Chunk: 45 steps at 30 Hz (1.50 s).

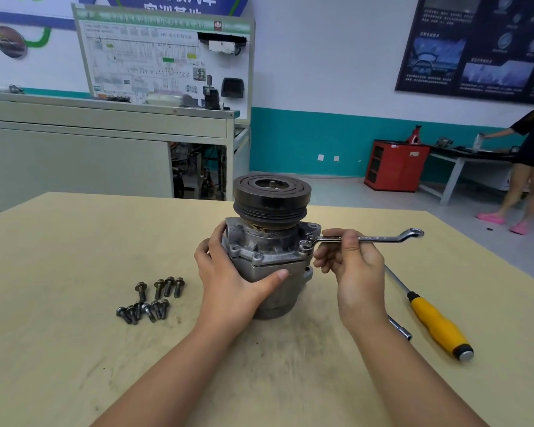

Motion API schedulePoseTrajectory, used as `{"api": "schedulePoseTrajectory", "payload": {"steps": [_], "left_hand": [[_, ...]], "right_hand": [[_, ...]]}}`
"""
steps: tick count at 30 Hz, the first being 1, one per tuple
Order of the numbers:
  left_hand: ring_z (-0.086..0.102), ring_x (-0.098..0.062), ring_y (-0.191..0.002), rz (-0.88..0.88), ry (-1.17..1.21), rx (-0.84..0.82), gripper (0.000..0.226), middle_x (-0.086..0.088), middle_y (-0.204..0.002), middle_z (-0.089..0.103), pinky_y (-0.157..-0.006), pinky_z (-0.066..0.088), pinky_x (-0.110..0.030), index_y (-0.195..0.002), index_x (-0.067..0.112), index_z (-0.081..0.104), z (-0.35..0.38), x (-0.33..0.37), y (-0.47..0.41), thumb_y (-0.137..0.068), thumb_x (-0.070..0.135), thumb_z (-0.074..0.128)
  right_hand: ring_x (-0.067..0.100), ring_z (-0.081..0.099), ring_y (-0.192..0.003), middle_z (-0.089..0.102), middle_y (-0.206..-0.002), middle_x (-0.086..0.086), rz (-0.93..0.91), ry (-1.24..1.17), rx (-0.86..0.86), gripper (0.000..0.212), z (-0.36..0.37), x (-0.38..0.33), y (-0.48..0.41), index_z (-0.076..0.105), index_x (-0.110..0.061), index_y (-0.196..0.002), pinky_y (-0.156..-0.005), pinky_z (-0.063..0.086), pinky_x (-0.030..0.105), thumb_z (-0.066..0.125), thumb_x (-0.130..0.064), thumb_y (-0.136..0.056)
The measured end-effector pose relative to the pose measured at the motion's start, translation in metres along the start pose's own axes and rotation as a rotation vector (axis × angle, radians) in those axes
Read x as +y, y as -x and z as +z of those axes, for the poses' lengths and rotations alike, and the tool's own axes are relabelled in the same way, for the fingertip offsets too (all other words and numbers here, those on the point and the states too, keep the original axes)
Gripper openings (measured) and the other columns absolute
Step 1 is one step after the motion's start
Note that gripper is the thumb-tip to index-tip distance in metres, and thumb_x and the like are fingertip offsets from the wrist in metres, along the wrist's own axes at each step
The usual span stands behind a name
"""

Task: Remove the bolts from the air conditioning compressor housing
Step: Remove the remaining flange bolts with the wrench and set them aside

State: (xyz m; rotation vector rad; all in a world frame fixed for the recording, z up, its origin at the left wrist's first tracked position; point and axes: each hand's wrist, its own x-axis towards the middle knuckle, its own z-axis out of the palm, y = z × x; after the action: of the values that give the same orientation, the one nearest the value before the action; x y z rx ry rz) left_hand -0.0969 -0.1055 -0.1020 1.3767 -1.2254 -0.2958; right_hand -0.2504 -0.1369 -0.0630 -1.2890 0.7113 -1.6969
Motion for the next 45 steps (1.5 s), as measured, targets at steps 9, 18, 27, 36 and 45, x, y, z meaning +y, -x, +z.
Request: {"api": "schedulePoseTrajectory", "payload": {"steps": [9, 18, 27, 36, 45], "left_hand": [[0.025, -0.003, -0.126, 0.013, 0.011, -0.001, 0.114, 0.019, -0.129, 0.014, -0.104, 0.022, -0.020, -0.140, 0.045, 0.011, 0.000, -0.002, 0.000, -0.052, 0.053, 0.083], [0.025, -0.005, -0.128, 0.009, 0.015, -0.012, 0.114, 0.019, -0.127, 0.013, -0.104, 0.022, -0.020, -0.141, 0.045, 0.011, 0.000, -0.002, 0.000, -0.053, 0.051, 0.083], [0.025, -0.011, -0.132, 0.007, 0.012, -0.020, 0.113, 0.016, -0.132, 0.014, -0.106, 0.023, -0.022, -0.140, 0.046, 0.010, 0.000, -0.002, -0.001, -0.054, 0.052, 0.083], [0.025, -0.009, -0.131, 0.015, 0.003, -0.004, 0.115, 0.013, -0.132, 0.014, -0.106, 0.022, -0.021, -0.142, 0.041, 0.012, 0.000, -0.002, -0.002, -0.054, 0.047, 0.085], [0.027, -0.001, -0.122, 0.010, 0.022, -0.008, 0.114, 0.017, -0.129, 0.013, -0.105, 0.024, -0.020, -0.142, 0.040, 0.013, 0.000, -0.001, -0.001, -0.053, 0.047, 0.084]], "right_hand": [[0.008, 0.032, -0.033, 0.041, -0.040, -0.004, 0.424, 0.007, -0.072, 0.038, 0.008, -0.006, -0.033, 0.052, -0.009, -0.079, -0.036, 0.026, 0.019, 0.030, -0.027, -0.104], [0.004, 0.039, -0.036, 0.049, -0.045, -0.004, 0.481, -0.279, -0.043, 0.034, 0.004, -0.012, -0.039, 0.054, -0.008, -0.084, -0.034, 0.030, 0.015, 0.033, -0.026, -0.104], [0.008, 0.057, -0.054, 0.065, -0.060, -0.001, -0.033, 0.143, -0.034, 0.018, -0.003, -0.009, -0.008, 0.067, -0.012, -0.081, -0.051, 0.044, 0.018, 0.054, -0.010, -0.094], [0.008, 0.066, -0.063, 0.068, -0.065, -0.009, -0.343, 0.477, 0.033, 0.015, -0.003, -0.009, 0.012, 0.067, -0.027, -0.079, -0.061, 0.054, 0.028, 0.062, -0.017, -0.089], [0.016, 0.063, -0.068, 0.067, -0.074, 0.008, -0.765, 0.787, -0.020, 0.027, 0.005, -0.006, 0.022, 0.070, 0.002, -0.083, -0.067, 0.047, 0.020, 0.054, -0.019, -0.090]]}}
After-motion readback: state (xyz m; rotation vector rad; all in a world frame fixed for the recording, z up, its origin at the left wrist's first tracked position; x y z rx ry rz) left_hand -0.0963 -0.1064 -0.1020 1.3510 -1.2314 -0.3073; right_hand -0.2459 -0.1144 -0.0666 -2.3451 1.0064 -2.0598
